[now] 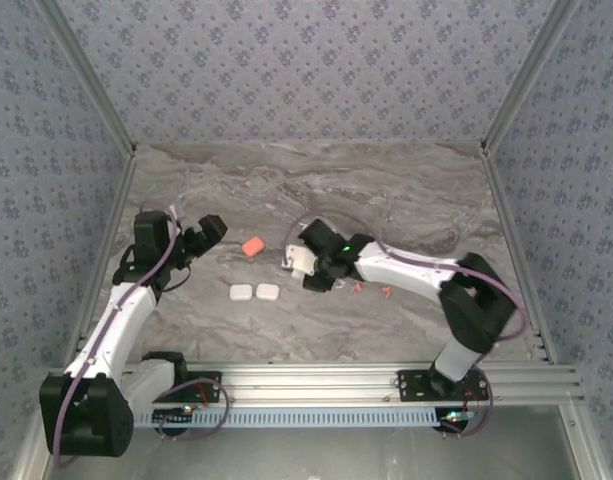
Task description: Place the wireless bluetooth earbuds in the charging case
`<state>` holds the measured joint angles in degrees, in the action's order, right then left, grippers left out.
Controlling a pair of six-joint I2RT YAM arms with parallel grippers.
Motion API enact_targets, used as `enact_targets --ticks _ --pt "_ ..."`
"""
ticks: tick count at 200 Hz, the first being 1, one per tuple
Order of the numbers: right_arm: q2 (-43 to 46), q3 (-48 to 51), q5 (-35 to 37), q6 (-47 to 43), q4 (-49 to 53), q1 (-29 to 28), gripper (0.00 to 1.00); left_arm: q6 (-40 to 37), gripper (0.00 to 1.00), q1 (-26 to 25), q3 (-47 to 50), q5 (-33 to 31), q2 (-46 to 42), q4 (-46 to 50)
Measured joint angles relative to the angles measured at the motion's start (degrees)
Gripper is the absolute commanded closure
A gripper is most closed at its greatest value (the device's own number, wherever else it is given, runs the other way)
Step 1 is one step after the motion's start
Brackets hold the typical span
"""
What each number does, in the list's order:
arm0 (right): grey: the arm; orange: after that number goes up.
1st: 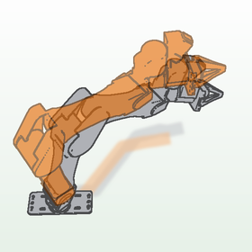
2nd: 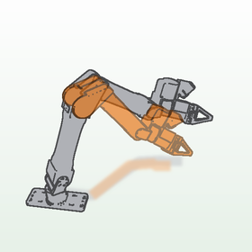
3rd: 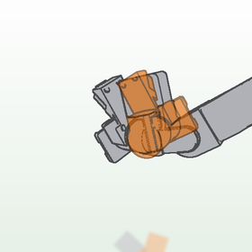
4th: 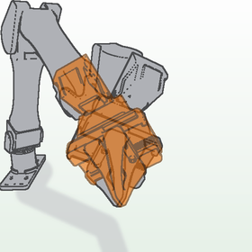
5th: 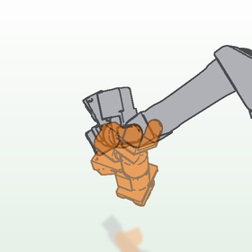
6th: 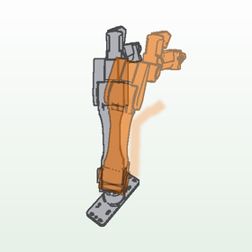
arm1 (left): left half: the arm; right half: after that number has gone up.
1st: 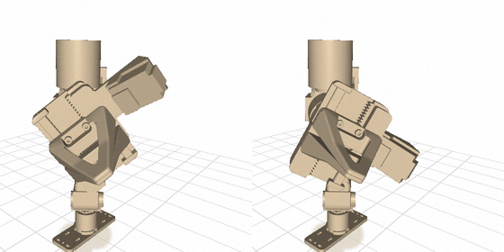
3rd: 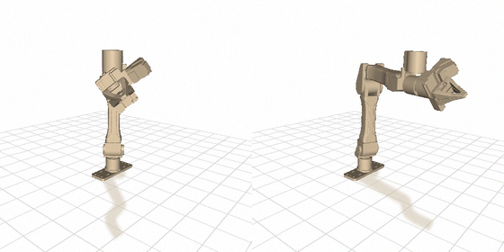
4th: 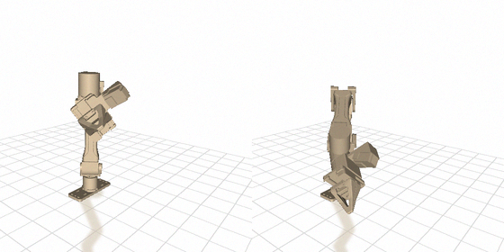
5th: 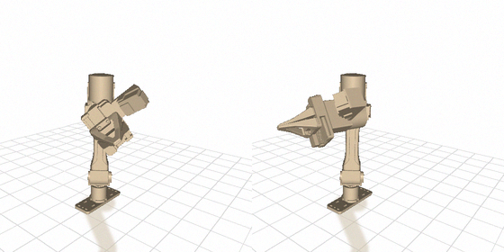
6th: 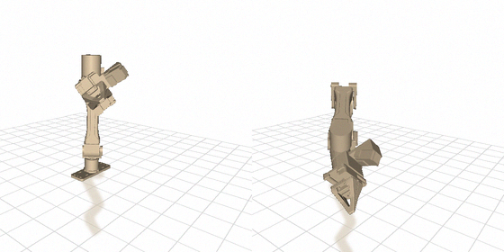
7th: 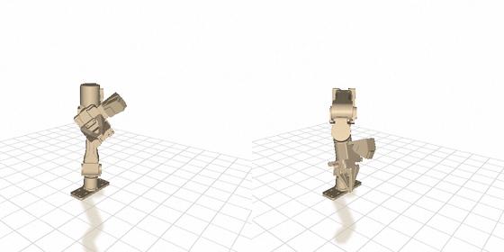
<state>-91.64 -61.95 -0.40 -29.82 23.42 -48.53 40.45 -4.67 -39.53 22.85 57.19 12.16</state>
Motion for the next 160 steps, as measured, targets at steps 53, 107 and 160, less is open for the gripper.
enact_targets --ticks 53,107,160 --pt "18.3 4.9 0.0 -0.5 -7.9 4.5 0.58 -2.1 0.08 -10.1 -8.4 13.9 4.6 -4.4" --pt "22.9 5.3 0.0 -2.3 -9.9 4.6 0.59 -6.6 0.10 -22.1 -15.7 20.4 9.9 -5.3" --pt "23.1 5.2 0.0 -2.6 -9.9 4.3 0.58 -10.6 0.25 -26.9 -19.3 22.4 15.4 -4.2"
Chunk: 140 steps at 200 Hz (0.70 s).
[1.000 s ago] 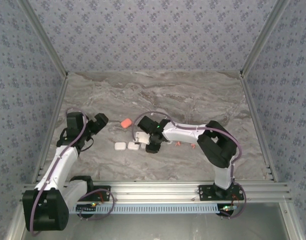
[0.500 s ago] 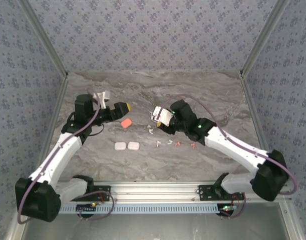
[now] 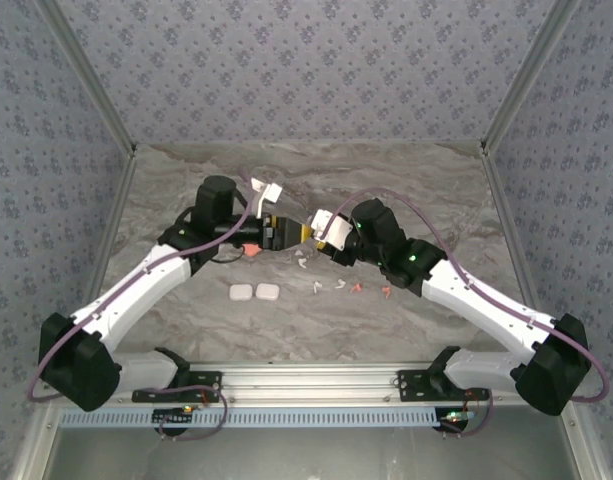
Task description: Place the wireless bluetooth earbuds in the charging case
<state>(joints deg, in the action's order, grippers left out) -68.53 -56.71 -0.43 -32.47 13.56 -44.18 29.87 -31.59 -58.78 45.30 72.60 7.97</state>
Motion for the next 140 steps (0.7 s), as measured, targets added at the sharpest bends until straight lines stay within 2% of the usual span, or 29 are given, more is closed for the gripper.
enact_targets --ticks 62,115,140 --pt "0.4 -0.5 0.0 0.0 1.1 -0.8 0.57 -1.0 0.45 -1.5 -1.3 1.9 3.2 -0.3" --pt "0.5 -0.9 0.0 0.1 1.4 -0.9 0.57 -1.4 0.72 -2.1 -2.3 2.0 5.7 -0.4" --pt "0.7 -0.9 0.3 0.4 1.9 -0.8 0.54 -1.4 0.75 -2.1 -2.4 2.1 6.2 -0.5"
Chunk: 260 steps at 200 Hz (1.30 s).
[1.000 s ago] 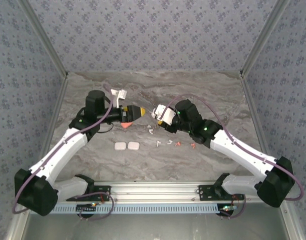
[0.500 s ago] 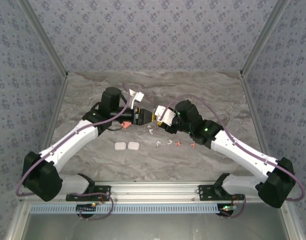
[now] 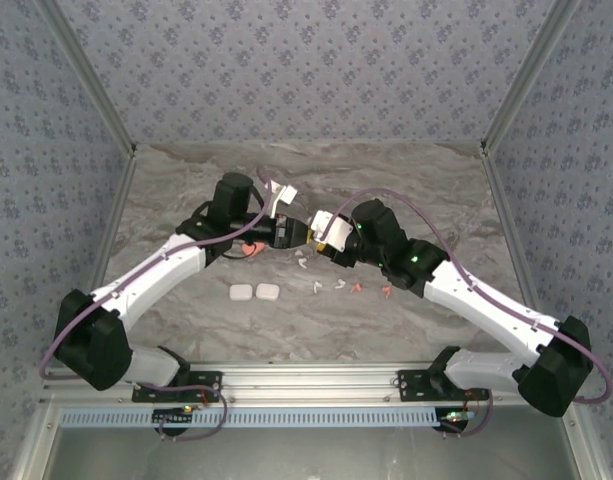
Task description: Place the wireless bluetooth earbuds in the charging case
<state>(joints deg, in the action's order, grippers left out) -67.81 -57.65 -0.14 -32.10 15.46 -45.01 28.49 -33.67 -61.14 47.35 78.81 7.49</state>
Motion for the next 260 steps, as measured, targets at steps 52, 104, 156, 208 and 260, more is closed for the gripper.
enact_targets --ticks 52,104,156,208,260 --pt "0.2 -1.5 -2.3 3.2 2.6 1.3 0.19 -0.6 0.90 -0.6 0.0 -0.4 0.0 -1.3" --pt "5.7 -0.9 -11.3 8.9 3.9 8.2 0.00 -2.0 1.00 -0.6 2.0 -5.6 -2.6 -8.2" --pt "13.6 8.4 -27.0 22.4 -4.3 17.8 0.00 -5.9 1.00 -0.6 14.9 -13.4 -11.3 -25.7" --pt "14.8 11.6 -36.8 32.0 -13.4 21.0 0.00 -12.7 1.00 -1.8 20.5 -16.1 -15.1 -35.8" --pt "13.6 10.4 -38.2 29.5 -13.9 17.0 0.00 -21.8 1.00 -4.0 20.6 -16.1 -18.7 -37.9"
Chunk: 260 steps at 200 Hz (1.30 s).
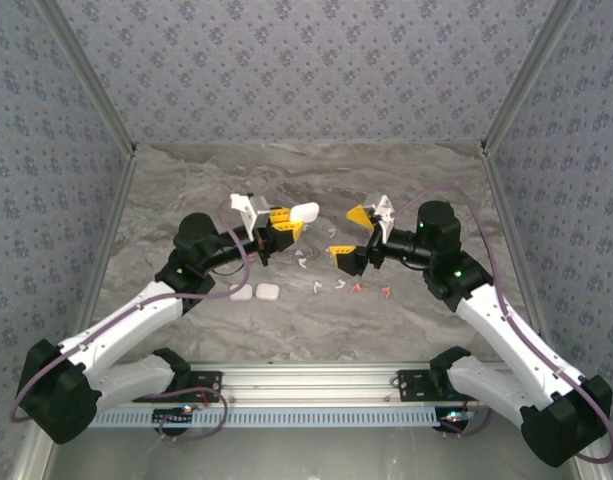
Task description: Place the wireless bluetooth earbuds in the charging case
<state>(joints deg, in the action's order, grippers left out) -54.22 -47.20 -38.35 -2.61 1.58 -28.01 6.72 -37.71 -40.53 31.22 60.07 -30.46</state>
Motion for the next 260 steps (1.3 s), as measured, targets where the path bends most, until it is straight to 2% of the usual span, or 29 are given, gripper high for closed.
enact_targets --ticks 30,68,179,260 --pt "-3.0 -4.1 0.2 -4.5 2.2 -2.8 0.00 -6.4 1.00 -2.1 0.4 0.2 -1.5 0.5" --pt "-5.5 -7.8 0.2 -7.6 3.0 -3.0 0.02 -10.7 1.00 -2.5 0.3 1.1 -2.4 2.4" --pt "-9.4 -12.5 -0.1 -9.7 3.6 -2.9 0.18 -13.0 1.00 -2.4 0.3 1.4 -2.4 5.0" --pt "-10.4 -15.5 -0.1 -10.5 6.7 -2.3 0.18 -13.4 1.00 -2.4 0.3 0.3 -2.4 5.1"
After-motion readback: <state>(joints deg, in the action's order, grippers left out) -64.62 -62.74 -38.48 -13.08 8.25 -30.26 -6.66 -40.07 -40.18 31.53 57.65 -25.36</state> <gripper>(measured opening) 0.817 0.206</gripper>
